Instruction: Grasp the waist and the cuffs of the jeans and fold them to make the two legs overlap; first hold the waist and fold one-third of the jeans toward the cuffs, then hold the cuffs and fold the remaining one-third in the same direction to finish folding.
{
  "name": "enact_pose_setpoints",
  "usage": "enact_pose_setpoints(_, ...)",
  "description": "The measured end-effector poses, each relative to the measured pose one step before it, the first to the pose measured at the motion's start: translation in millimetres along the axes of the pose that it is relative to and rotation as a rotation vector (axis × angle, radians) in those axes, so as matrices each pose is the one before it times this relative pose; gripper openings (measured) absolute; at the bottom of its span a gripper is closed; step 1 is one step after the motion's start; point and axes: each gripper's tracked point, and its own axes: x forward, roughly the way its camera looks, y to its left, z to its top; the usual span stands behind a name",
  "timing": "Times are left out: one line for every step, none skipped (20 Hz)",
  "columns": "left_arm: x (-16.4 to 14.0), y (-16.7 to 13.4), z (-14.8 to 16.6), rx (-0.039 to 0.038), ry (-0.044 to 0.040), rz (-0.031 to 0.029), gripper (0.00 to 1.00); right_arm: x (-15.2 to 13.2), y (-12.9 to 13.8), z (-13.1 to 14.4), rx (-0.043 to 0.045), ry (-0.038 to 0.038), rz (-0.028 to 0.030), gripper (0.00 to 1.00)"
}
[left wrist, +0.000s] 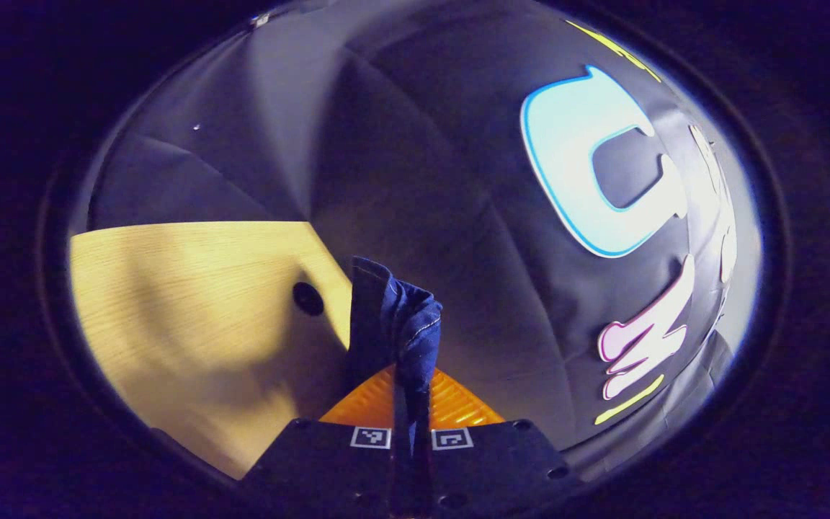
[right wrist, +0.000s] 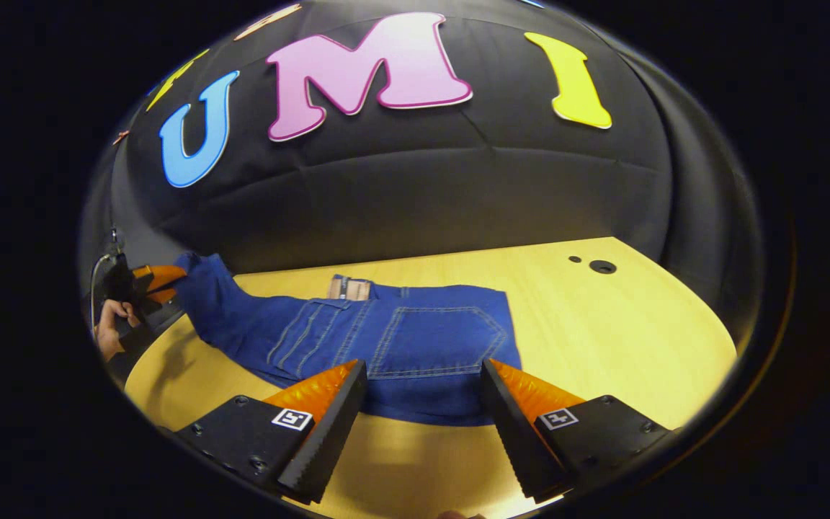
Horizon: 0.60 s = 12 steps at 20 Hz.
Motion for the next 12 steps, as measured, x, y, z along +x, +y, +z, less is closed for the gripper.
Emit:
enact_pose_setpoints(-3.15,-22.76,-4.88,0.02114,0.0028,-0.02815,0.06,0.0,-7.37,5.13,0.00118,-0.01074,-0.01169,0.97)
enact_pose_setpoints(-4.51,-19.94,-7.09,0.01817,0.00498,-0.02938,0.06,-2.38,-8.3,2.07,0.00049,-0.00522,-0.01175,0.97)
enact_pose_setpoints(-0.55,-21.94,-9.51,0.01238,0.01007,-0.02653,0.06,-0.22,-7.24,2.96,0.00304,-0.0034,-0.00994,0.97)
enact_pose_setpoints(7.96,-27.32,-15.34,0.01654,0.01219,-0.0221,0.06,-0.36,-7.78,1.28,0.00573,-0.00309,-0.00979,0.97)
enact_pose_setpoints(5.55,-23.94,-14.32,0.01388,0.01245,-0.0233,0.06,0.35,-7.43,2.8,0.0077,-0.0021,-0.00868,0.97)
enact_pose_setpoints(7.29,-26.35,-15.72,0.00656,0.01774,-0.02967,0.06,-0.81,-6.74,1.12,0.00843,-0.00217,-0.00675,0.97)
enact_pose_setpoints(4.7,-21.18,-14.25,-0.00393,0.01313,-0.02377,0.06,-0.19,-6.92,2.15,0.00776,-0.00412,-0.00601,0.97)
enact_pose_setpoints(11.9,-24.62,-18.91,-0.01047,0.02011,-0.0266,0.06,-0.87,-6.09,2.65,0.00475,-0.00555,-0.00395,0.97)
enact_pose_setpoints(7.51,-23.13,-20.32,-0.00999,0.01926,-0.02269,0.06,0.21,-6.78,1.68,-0.00025,-0.00225,-0.0023,0.97)
enact_pose_setpoints(10.13,-15.86,-22.67,-0.00338,0.02554,-0.01896,0.06,-0.4,-7.46,0.83,-0.00459,-0.0006,-0.0045,0.97)
enact_pose_setpoints(11.07,-16.83,-25.13,0.00065,0.03123,-0.01008,0.06,0.23,-8.6,0.68,-0.0085,0.00156,-0.00549,0.97)
enact_pose_setpoints(11.27,-11.11,-23.3,-0.00694,0.0343,-0.00834,0.06,-1.6,-8.73,0.43,-0.0088,0.00086,-0.00682,0.97)
